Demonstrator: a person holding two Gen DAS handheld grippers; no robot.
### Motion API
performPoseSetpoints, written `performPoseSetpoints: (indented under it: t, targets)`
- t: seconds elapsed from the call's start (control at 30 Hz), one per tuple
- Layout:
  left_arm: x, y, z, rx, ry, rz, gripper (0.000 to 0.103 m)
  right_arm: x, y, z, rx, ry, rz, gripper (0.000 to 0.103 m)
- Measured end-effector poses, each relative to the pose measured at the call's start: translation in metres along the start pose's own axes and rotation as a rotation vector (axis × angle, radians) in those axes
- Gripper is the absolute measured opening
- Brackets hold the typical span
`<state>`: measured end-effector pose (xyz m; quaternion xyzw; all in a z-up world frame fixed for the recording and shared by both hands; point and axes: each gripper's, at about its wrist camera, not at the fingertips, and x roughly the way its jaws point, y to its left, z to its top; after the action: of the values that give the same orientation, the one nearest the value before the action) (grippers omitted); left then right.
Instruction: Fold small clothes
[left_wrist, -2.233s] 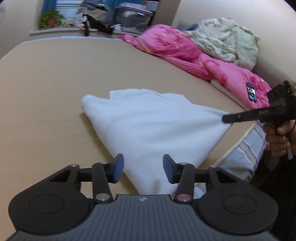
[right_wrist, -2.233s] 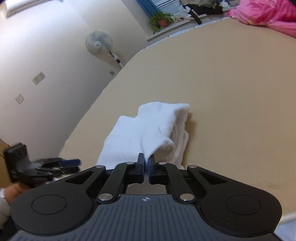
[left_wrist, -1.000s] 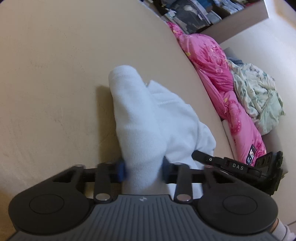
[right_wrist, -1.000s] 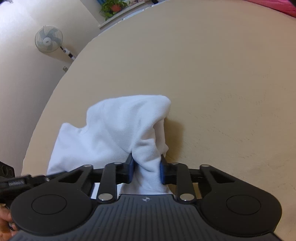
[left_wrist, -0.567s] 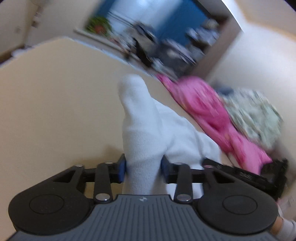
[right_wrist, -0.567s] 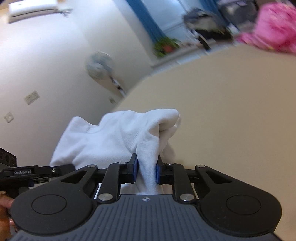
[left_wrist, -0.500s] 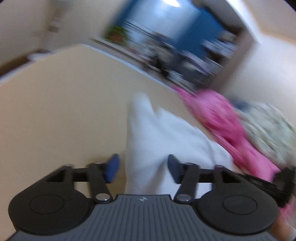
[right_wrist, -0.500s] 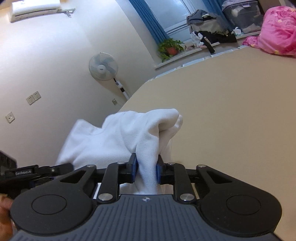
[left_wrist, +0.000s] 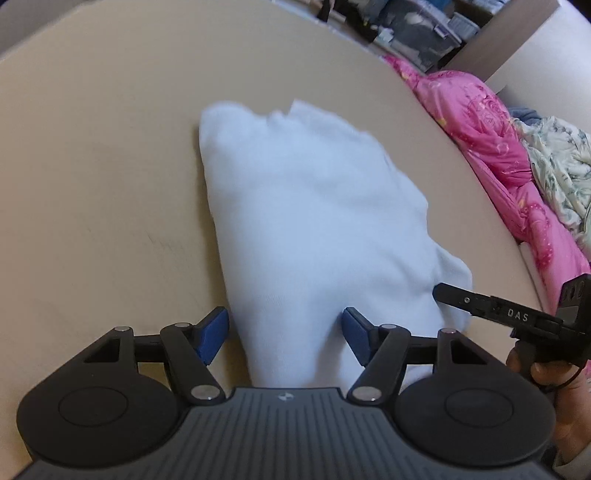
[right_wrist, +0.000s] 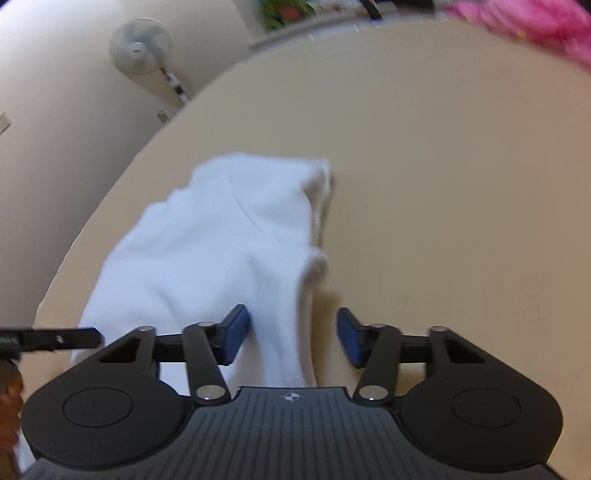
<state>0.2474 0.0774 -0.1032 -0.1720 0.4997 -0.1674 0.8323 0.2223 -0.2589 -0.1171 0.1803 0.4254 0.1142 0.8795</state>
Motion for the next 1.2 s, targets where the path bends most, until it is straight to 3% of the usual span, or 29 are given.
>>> performPoseSetpoints:
  t: [0.07, 0.1, 0.13, 0.23, 0.3, 0.37, 0.43, 0.5, 0.53, 0.6, 0.67, 0.73, 0.8, 0.83, 0.9, 0.93, 1.0, 1.03, 1.1, 1.13, 1.2]
  targets:
    - [0.003, 0.005, 0.001, -0.023, -0.006, -0.011, 0.064, -0.003, 0.0, 0.001, 0.022, 0.02, 0.05, 0.012]
    - [0.001, 0.008, 0.001, -0.035, -0.011, -0.012, 0.049, -0.009, 0.006, 0.001, 0.011, 0.022, 0.065, 0.004]
    - [-0.002, 0.013, 0.001, -0.055, -0.019, -0.022, 0.029, -0.016, 0.014, 0.002, -0.001, 0.009, 0.066, 0.003]
    - [-0.022, 0.03, 0.006, -0.179, -0.051, -0.142, 0.018, -0.053, 0.024, 0.018, 0.063, -0.058, 0.181, 0.003]
    - [-0.035, 0.037, 0.003, -0.218, -0.072, -0.226, 0.018, -0.079, 0.027, 0.027, 0.077, -0.104, 0.228, 0.003]
    - [-0.026, 0.033, -0.003, -0.201, -0.019, -0.221, 0.02, -0.089, 0.023, 0.022, 0.069, -0.097, 0.225, 0.003]
    - [-0.015, 0.035, -0.013, -0.152, 0.064, -0.112, 0.026, -0.065, 0.013, 0.006, 0.052, 0.051, 0.09, 0.004]
    - [-0.021, 0.033, -0.016, -0.116, 0.047, -0.071, 0.035, -0.043, 0.0, -0.01, 0.053, 0.151, -0.034, 0.007]
    - [-0.03, 0.029, -0.015, -0.09, 0.012, -0.069, 0.035, -0.044, -0.003, -0.014, 0.049, 0.127, -0.071, 0.016]
    - [-0.053, 0.011, -0.014, 0.023, -0.079, -0.069, 0.037, -0.058, 0.008, -0.012, -0.022, 0.019, -0.106, 0.023]
    - [-0.067, -0.005, -0.019, 0.117, -0.149, -0.096, 0.04, -0.076, 0.027, -0.007, -0.101, -0.14, -0.091, 0.025]
    - [-0.062, -0.013, -0.026, 0.174, -0.145, -0.097, 0.04, -0.085, 0.042, -0.008, -0.189, -0.236, -0.03, 0.028]
    - [-0.051, -0.013, -0.041, 0.22, -0.074, -0.036, 0.038, -0.073, 0.046, -0.011, -0.238, -0.199, 0.046, 0.031]
    - [-0.038, -0.014, -0.048, 0.252, -0.015, 0.033, 0.035, -0.055, 0.046, -0.013, -0.241, -0.137, 0.031, 0.031]
    - [-0.034, -0.023, -0.057, 0.329, 0.011, 0.1, 0.035, -0.024, 0.033, -0.019, -0.236, -0.003, -0.102, 0.031]
    - [-0.039, -0.029, -0.058, 0.357, -0.006, 0.105, 0.035, -0.018, 0.025, -0.02, -0.201, 0.016, -0.133, 0.035]
    - [-0.053, -0.035, -0.063, 0.373, -0.06, 0.092, 0.036, -0.022, 0.017, -0.015, -0.148, 0.005, -0.111, 0.036]
    - [-0.057, -0.038, -0.066, 0.388, -0.083, 0.089, 0.039, -0.022, 0.019, -0.014, -0.185, 0.004, -0.117, 0.04]
    - [-0.041, -0.039, -0.07, 0.426, -0.035, 0.172, 0.045, -0.025, 0.014, -0.021, -0.23, 0.032, -0.145, 0.044]
    - [-0.031, -0.04, -0.071, 0.436, 0.001, 0.227, 0.053, -0.033, 0.014, -0.025, -0.225, 0.032, -0.152, 0.044]
    - [-0.041, -0.048, -0.075, 0.433, -0.024, 0.277, 0.061, -0.054, 0.02, -0.022, -0.185, -0.006, -0.163, 0.045]
